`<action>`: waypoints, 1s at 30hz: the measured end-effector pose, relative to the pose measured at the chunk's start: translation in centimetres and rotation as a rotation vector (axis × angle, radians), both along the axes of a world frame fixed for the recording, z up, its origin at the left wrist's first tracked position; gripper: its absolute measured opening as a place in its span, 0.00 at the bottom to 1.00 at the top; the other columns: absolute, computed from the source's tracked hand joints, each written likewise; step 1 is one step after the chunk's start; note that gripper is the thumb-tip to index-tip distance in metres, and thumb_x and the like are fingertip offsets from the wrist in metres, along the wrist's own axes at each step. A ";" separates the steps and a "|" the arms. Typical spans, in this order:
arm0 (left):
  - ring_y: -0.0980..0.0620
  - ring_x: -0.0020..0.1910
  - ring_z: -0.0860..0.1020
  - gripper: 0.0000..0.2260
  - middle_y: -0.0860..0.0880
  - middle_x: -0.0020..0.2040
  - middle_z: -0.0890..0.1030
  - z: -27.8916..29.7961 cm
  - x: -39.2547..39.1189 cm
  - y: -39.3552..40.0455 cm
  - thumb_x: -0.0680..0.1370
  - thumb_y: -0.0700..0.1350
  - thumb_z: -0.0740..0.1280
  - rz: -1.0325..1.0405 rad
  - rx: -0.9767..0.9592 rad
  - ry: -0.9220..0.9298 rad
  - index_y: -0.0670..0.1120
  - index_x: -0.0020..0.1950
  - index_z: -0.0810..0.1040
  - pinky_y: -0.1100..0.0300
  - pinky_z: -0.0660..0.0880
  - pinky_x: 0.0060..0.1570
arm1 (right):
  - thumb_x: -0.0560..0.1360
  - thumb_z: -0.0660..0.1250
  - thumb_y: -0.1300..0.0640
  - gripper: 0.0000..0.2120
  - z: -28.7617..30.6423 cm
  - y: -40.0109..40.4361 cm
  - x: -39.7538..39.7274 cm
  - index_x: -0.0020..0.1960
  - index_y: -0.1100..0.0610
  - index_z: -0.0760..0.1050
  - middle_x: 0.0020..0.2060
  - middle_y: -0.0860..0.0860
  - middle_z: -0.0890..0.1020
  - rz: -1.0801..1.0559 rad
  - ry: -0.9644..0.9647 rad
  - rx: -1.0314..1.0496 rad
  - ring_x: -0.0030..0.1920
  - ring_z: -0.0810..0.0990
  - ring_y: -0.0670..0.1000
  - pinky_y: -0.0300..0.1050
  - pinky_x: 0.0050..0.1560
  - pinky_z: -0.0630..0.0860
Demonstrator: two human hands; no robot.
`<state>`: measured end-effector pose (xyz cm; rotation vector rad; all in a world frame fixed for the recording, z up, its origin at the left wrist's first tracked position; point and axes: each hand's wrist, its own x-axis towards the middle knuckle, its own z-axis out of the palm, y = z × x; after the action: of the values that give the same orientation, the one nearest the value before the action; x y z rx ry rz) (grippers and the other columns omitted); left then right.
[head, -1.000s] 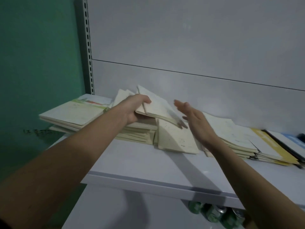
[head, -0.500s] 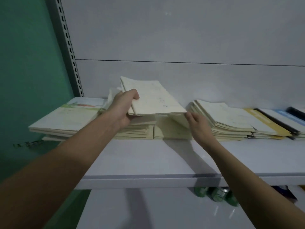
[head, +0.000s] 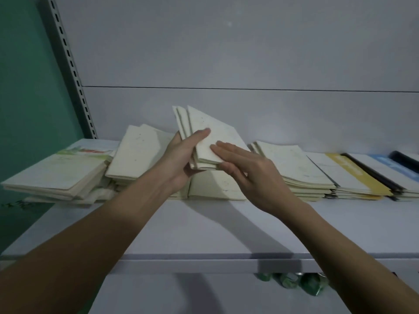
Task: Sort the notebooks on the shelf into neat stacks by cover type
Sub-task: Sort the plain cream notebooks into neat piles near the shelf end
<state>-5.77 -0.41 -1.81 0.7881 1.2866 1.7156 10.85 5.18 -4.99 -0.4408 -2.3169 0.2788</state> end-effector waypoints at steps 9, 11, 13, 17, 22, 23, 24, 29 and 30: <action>0.49 0.42 0.80 0.17 0.43 0.51 0.82 0.0 7.5 6.3 0.76 0.40 0.65 -0.014 -0.061 -0.031 0.40 0.64 0.73 0.61 0.74 0.30 | 0.79 0.63 0.55 0.15 2.3 8.8 9.2 0.65 0.57 0.74 0.55 0.48 0.82 -0.184 0.290 -0.921 0.50 0.83 0.48 0.50 0.56 0.79; 0.47 0.44 0.81 0.17 0.42 0.55 0.82 -0.2 9.1 8.1 0.76 0.38 0.64 -0.032 -0.083 -0.023 0.40 0.65 0.72 0.62 0.77 0.30 | 0.78 0.63 0.64 0.12 2.2 10.4 11.2 0.61 0.63 0.75 0.52 0.56 0.84 -0.097 0.335 -1.093 0.50 0.84 0.55 0.52 0.57 0.79; 0.46 0.46 0.82 0.17 0.41 0.56 0.82 -0.4 10.5 9.8 0.76 0.38 0.65 -0.031 -0.117 0.014 0.40 0.65 0.72 0.62 0.78 0.31 | 0.77 0.64 0.67 0.09 1.7 12.0 12.5 0.57 0.64 0.77 0.51 0.61 0.83 -0.181 0.309 -1.039 0.51 0.83 0.59 0.53 0.55 0.80; 0.44 0.48 0.81 0.11 0.40 0.52 0.81 -1.3 12.7 12.4 0.77 0.35 0.64 0.036 -0.239 0.267 0.38 0.59 0.75 0.57 0.77 0.44 | 0.75 0.64 0.67 0.08 0.5 15.2 13.7 0.54 0.66 0.76 0.50 0.61 0.82 -0.318 0.172 -0.957 0.46 0.82 0.59 0.44 0.37 0.78; 0.39 0.57 0.77 0.21 0.40 0.58 0.77 -4.1 13.1 14.7 0.65 0.46 0.61 0.102 -0.432 0.559 0.43 0.56 0.76 0.45 0.76 0.59 | 0.76 0.60 0.64 0.15 -0.8 17.5 13.3 0.62 0.62 0.70 0.60 0.58 0.77 -0.393 -0.092 -0.749 0.58 0.76 0.59 0.48 0.58 0.75; 0.38 0.58 0.76 0.23 0.38 0.60 0.75 -4.9 12.6 15.6 0.63 0.46 0.59 0.098 -0.455 0.582 0.42 0.56 0.75 0.44 0.74 0.60 | 0.78 0.59 0.63 0.17 -1.1 17.5 13.0 0.66 0.62 0.67 0.62 0.58 0.74 -0.427 -0.205 -0.671 0.63 0.73 0.58 0.46 0.61 0.70; 0.37 0.59 0.75 0.25 0.37 0.61 0.74 -5.4 12.2 16.3 0.62 0.46 0.57 0.082 -0.456 0.577 0.40 0.57 0.74 0.45 0.74 0.60 | 0.79 0.57 0.62 0.18 -1.4 17.5 12.7 0.68 0.64 0.64 0.65 0.60 0.71 -0.468 -0.331 -0.602 0.66 0.69 0.59 0.46 0.61 0.66; 0.43 0.56 0.78 0.20 0.43 0.59 0.78 -3.8 13.4 14.9 0.71 0.42 0.58 0.015 -0.420 0.537 0.42 0.62 0.74 0.51 0.76 0.58 | 0.80 0.53 0.63 0.13 -2.4 18.3 11.8 0.62 0.64 0.65 0.64 0.60 0.71 -0.534 -0.566 -0.430 0.66 0.67 0.61 0.49 0.56 0.62; 0.45 0.56 0.78 0.18 0.45 0.57 0.79 -3.6 13.5 14.4 0.73 0.41 0.59 -0.007 -0.405 0.530 0.43 0.62 0.73 0.51 0.76 0.58 | 0.80 0.53 0.62 0.13 -2.2 18.3 11.8 0.63 0.64 0.65 0.64 0.60 0.71 -0.535 -0.587 -0.425 0.67 0.66 0.61 0.49 0.58 0.62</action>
<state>7.69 14.04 -5.46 1.0321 1.9066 1.2074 22.67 23.51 -7.20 -1.4920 -2.5646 0.4154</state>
